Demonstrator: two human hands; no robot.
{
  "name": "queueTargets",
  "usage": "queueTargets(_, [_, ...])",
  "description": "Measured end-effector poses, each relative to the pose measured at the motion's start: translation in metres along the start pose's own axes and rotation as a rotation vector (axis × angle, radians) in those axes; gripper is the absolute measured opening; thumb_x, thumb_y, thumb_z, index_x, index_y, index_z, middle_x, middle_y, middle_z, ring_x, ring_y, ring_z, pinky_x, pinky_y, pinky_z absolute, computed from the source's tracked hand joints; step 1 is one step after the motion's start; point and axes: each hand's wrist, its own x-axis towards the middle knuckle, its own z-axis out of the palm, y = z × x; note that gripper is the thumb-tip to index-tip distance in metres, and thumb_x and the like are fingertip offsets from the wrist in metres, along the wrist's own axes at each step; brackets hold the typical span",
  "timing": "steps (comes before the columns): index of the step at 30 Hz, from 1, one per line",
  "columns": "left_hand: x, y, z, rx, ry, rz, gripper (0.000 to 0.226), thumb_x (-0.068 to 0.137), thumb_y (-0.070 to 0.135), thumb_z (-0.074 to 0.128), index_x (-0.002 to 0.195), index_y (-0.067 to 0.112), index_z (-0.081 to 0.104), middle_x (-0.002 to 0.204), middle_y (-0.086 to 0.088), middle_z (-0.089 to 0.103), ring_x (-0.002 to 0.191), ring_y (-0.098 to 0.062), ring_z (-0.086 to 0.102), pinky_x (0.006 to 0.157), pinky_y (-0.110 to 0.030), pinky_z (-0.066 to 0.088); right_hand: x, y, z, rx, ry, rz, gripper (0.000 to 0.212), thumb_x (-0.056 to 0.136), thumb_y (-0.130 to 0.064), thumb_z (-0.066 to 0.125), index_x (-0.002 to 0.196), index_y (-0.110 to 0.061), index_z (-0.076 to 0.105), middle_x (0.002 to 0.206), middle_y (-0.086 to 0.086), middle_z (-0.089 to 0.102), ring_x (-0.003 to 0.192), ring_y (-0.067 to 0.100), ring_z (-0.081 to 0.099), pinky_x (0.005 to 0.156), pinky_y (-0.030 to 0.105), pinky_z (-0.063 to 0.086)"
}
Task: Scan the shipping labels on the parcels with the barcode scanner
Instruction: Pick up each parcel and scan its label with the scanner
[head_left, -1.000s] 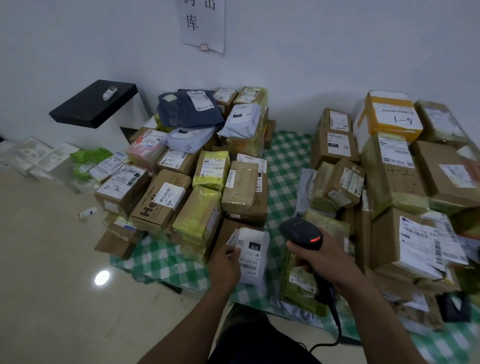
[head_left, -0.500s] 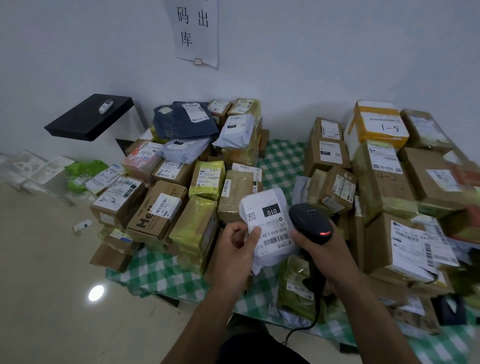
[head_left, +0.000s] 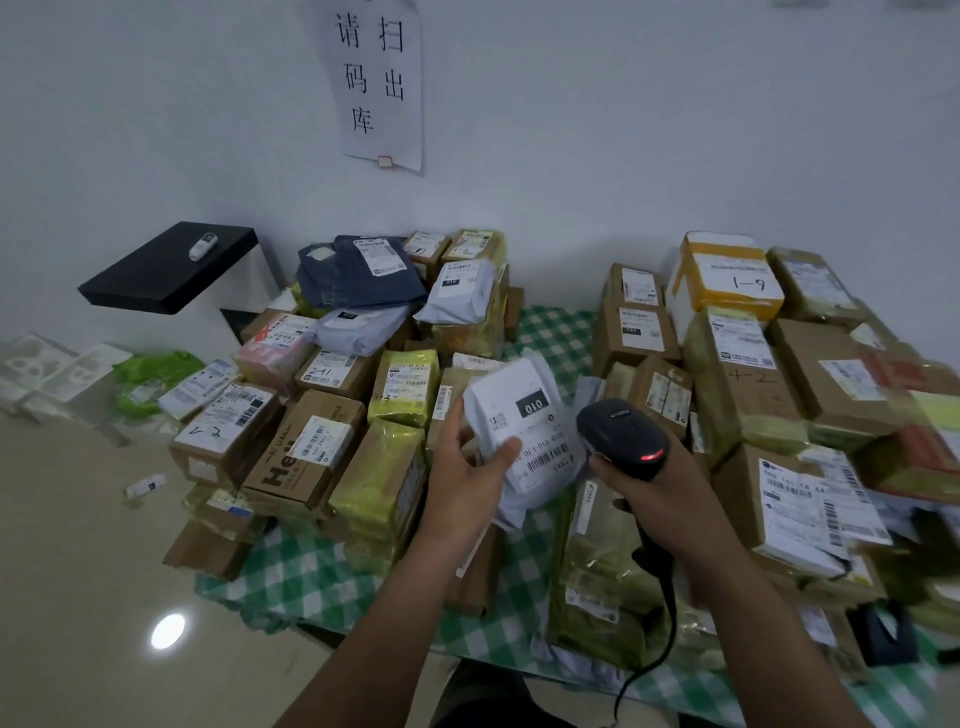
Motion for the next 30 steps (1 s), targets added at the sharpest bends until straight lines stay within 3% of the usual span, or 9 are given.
queueTargets(3, [0.020, 0.003, 0.000, 0.056, 0.072, 0.061, 0.071, 0.092, 0.011, 0.077, 0.141, 0.048, 0.041, 0.131, 0.015, 0.059, 0.117, -0.007, 0.059, 0.073, -0.020, 0.061, 0.000, -0.007, -0.004, -0.092, -0.003, -0.037, 0.054, 0.087, -0.029, 0.083, 0.134, -0.036, 0.057, 0.111, -0.011, 0.072, 0.095, 0.009, 0.071, 0.086, 0.046, 0.062])
queueTargets(6, [0.041, 0.003, 0.003, 0.070, 0.123, 0.063, 0.078, 0.091, 0.017, 0.078, 0.150, 0.049, 0.037, 0.146, 0.009, 0.055, 0.129, -0.019, 0.057, 0.087, -0.046, 0.063, -0.002, -0.017, -0.005, -0.152, -0.039, -0.069, 0.050, 0.088, -0.030, 0.082, 0.131, -0.031, 0.058, 0.098, -0.005, 0.074, 0.073, 0.009, 0.072, 0.062, 0.023, 0.056])
queueTargets(8, [0.050, 0.003, 0.006, 0.079, 0.147, 0.084, 0.080, 0.091, 0.019, 0.078, 0.150, 0.052, 0.034, 0.150, 0.007, 0.052, 0.132, -0.022, 0.057, 0.088, -0.050, 0.063, -0.003, -0.019, -0.003, -0.191, -0.058, -0.071, 0.048, 0.087, -0.034, 0.084, 0.128, -0.030, 0.059, 0.094, -0.005, 0.074, 0.066, 0.010, 0.072, 0.058, 0.020, 0.052])
queueTargets(11, [0.060, 0.003, 0.009, 0.100, 0.124, 0.117, 0.081, 0.094, 0.018, 0.076, 0.157, 0.043, 0.030, 0.152, 0.004, 0.050, 0.132, -0.019, 0.056, 0.087, -0.036, 0.063, -0.004, -0.019, 0.001, -0.263, -0.092, -0.064, 0.044, 0.085, -0.035, 0.085, 0.122, -0.031, 0.061, 0.091, -0.006, 0.073, 0.068, 0.010, 0.071, 0.064, 0.029, 0.056])
queueTargets(14, [0.069, 0.000, 0.010, 0.119, 0.112, 0.132, 0.080, 0.096, 0.012, 0.072, 0.159, 0.038, 0.030, 0.153, 0.002, 0.050, 0.133, -0.017, 0.053, 0.075, -0.017, 0.059, -0.006, -0.018, 0.003, -0.317, -0.099, -0.039, 0.048, 0.082, -0.042, 0.085, 0.122, -0.037, 0.057, 0.094, -0.007, 0.073, 0.073, 0.010, 0.072, 0.075, 0.038, 0.061])
queueTargets(17, [0.073, -0.003, 0.010, 0.137, 0.099, 0.132, 0.080, 0.096, 0.010, 0.071, 0.159, 0.038, 0.030, 0.153, 0.002, 0.050, 0.134, -0.017, 0.052, 0.079, -0.018, 0.058, -0.008, -0.016, 0.004, -0.317, -0.123, -0.012, 0.051, 0.083, -0.044, 0.084, 0.125, -0.038, 0.055, 0.093, -0.007, 0.074, 0.071, 0.009, 0.073, 0.074, 0.036, 0.062])
queueTargets(22, [0.072, -0.005, 0.008, 0.117, 0.098, 0.137, 0.082, 0.095, 0.004, 0.070, 0.160, 0.035, 0.029, 0.152, 0.003, 0.049, 0.130, -0.012, 0.049, 0.068, -0.011, 0.056, -0.013, -0.020, 0.002, -0.317, -0.136, -0.017, 0.048, 0.085, -0.041, 0.084, 0.123, -0.036, 0.055, 0.089, -0.004, 0.075, 0.069, 0.010, 0.073, 0.070, 0.032, 0.060])
queueTargets(26, [0.074, -0.011, 0.006, 0.142, 0.120, 0.158, 0.082, 0.094, 0.005, 0.072, 0.159, 0.035, 0.032, 0.153, 0.002, 0.048, 0.137, -0.016, 0.049, 0.081, -0.018, 0.056, -0.013, -0.019, 0.000, -0.315, -0.143, -0.015, 0.048, 0.085, -0.039, 0.084, 0.124, -0.035, 0.056, 0.088, -0.004, 0.075, 0.068, 0.010, 0.074, 0.070, 0.032, 0.059])
queueTargets(30, [0.075, -0.011, 0.005, 0.147, 0.134, 0.151, 0.081, 0.094, 0.007, 0.072, 0.158, 0.037, 0.031, 0.153, 0.002, 0.048, 0.135, -0.015, 0.050, 0.080, -0.019, 0.056, -0.013, -0.017, -0.001, -0.321, -0.164, -0.007, 0.047, 0.086, -0.040, 0.084, 0.124, -0.036, 0.056, 0.089, -0.005, 0.075, 0.067, 0.011, 0.074, 0.067, 0.028, 0.056])
